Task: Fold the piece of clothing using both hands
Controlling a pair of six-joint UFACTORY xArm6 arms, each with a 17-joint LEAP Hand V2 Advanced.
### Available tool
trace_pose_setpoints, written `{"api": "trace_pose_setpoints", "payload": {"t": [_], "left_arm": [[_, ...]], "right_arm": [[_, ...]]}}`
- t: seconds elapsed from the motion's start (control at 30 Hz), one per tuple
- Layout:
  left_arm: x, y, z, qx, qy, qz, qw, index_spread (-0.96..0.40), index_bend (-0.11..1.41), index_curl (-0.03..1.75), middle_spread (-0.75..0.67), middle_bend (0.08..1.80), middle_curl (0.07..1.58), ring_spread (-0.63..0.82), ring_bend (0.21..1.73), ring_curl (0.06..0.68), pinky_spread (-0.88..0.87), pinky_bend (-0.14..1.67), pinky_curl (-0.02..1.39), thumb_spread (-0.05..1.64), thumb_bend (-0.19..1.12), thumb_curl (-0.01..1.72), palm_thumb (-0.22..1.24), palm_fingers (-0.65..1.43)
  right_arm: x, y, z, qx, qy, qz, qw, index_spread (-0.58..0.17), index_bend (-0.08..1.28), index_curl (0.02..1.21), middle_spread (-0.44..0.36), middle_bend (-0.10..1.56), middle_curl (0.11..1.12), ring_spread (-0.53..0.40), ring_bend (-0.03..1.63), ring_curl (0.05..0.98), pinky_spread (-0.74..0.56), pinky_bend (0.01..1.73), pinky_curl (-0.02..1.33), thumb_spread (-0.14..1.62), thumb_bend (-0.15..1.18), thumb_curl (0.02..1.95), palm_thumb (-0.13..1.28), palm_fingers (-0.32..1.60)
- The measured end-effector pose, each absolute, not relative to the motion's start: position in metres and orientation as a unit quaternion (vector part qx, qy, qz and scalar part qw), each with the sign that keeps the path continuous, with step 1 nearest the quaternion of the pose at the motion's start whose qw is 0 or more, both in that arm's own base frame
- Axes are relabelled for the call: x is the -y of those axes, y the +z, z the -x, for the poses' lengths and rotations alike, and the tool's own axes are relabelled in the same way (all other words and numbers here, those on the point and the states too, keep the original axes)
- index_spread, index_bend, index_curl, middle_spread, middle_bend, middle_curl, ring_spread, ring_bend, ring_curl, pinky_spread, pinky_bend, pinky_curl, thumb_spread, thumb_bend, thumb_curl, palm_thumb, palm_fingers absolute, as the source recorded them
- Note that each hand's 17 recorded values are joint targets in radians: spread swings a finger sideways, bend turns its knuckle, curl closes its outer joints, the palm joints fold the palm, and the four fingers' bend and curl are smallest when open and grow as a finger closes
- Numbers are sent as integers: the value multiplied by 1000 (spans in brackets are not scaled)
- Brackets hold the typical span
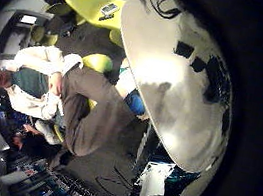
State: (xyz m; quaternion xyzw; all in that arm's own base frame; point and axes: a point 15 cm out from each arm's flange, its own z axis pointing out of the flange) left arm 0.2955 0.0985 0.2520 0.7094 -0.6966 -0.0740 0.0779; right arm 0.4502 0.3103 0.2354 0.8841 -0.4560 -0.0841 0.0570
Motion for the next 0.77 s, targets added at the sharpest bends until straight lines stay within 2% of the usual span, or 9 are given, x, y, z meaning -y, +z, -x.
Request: {"api": "trace_pose_setpoints", "payload": {"t": [0.03, 0.13, 0.27, 0.4, 0.5, 0.63, 0.77], "left_arm": [[-98, 253, -294, 696, -73, -710, 76, -156, 197, 543, -49, 192, 445, -163, 774, 283, -291, 585, 549, 1247, -12, 438, 656, 422], [-98, 255, -291, 693, -72, -713, 75, -157, 194, 546, -50, 193, 445, -165, 780, 285, -301, 590, 550, 1247, -12, 442, 655, 425], [-89, 263, -283, 689, -76, -716, 77, -159, 193, 552, -50, 194, 445, -168, 783, 287, -312, 604, 559, 1248, -11, 452, 658, 422], [-77, 272, -278, 686, -81, -720, 73, -160, 193, 557, -50, 194, 448, -169, 785, 288, -320, 605, 562, 1250, -11, 456, 657, 420], [-67, 276, -271, 681, -85, -723, 71, -160, 193, 560, -50, 198, 452, -169, 786, 289, -324, 605, 564, 1251, -11, 459, 656, 420], [-60, 283, -262, 675, -86, -730, 67, -160, 192, 563, -51, 197, 455, -169, 787, 289, -327, 604, 567, 1251, -11, 462, 655, 419], [-49, 281, -248, 678, -92, -726, 68, -160, 191, 564, -58, 196, 458, -176, 790, 292, -332, 619, 573, 1249, -12, 461, 650, 424]], "right_arm": [[-306, 240, -453, 454, -83, -885, 53, -422, 365, 510, -48, 717, 476, -11, 888, 466, 17, 950, 778, 1146, -45, 601, 508, -199], [-300, 268, -457, 438, -75, -895, 28, -464, 290, 429, -1, 547, 403, 88, 739, 364, 181, 849, 679, 1150, -41, 556, 462, -161], [-277, 317, -462, 429, -57, -901, -7, -496, 192, 379, 25, 339, 332, 199, 601, 293, 362, 726, 570, 1129, -41, 483, 378, -123], [-235, 363, -459, 430, -47, -902, -24, -499, 159, 347, 27, 269, 314, 234, 546, 269, 428, 656, 512, 1124, -30, 448, 357, -75], [-188, 382, -454, 446, -55, -893, -16, -484, 175, 336, 18, 241, 310, 247, 505, 254, 449, 601, 471, 1134, -5, 438, 408, -33], [-140, 393, -442, 460, -76, -884, 0, -463, 192, 338, 6, 231, 313, 241, 466, 239, 459, 527, 422, 1161, 0, 436, 489, 25], [-119, 386, -421, 462, -105, -881, 22, -449, 185, 339, 9, 218, 316, 238, 433, 231, 460, 476, 388, 1188, -8, 429, 533, 62]]}}
